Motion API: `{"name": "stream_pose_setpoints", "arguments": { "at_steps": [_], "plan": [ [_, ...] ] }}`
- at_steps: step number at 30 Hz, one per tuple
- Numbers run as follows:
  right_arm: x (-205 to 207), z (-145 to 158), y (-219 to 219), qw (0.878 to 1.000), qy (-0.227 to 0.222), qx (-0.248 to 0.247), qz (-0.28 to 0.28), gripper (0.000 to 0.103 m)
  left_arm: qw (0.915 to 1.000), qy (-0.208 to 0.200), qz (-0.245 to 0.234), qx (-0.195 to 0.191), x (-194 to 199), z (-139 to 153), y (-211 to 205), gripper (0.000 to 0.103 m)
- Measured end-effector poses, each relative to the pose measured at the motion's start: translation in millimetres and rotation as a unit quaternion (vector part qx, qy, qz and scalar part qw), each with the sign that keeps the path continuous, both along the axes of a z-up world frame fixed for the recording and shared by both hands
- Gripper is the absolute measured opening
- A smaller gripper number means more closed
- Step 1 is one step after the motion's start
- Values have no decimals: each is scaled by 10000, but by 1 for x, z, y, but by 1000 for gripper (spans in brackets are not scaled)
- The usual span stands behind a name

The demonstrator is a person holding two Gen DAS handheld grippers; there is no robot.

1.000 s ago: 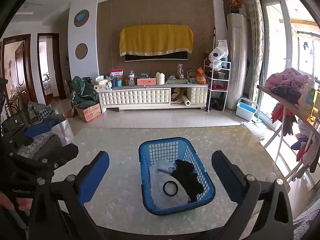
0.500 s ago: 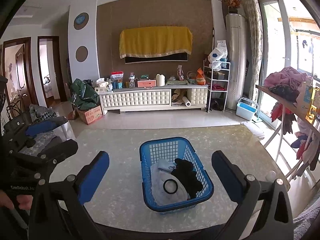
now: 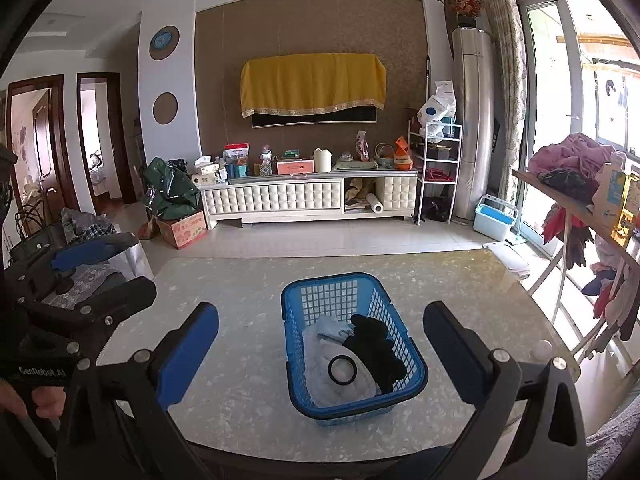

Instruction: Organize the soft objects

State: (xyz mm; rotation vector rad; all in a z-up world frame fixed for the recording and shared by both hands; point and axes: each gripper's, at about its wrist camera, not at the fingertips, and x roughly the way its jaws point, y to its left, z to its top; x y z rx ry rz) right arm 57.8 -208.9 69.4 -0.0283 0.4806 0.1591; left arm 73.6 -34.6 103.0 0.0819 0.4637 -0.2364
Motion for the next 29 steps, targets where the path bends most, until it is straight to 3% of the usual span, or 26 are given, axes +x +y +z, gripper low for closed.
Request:
{"name": "stream_pose_setpoints", "arguments": {
  "at_steps": [29],
  "plan": [
    [-7,5,-3,9999,-45,45,90,103,10000,-57,54,59,-11,7,-2,103]
  ]
}}
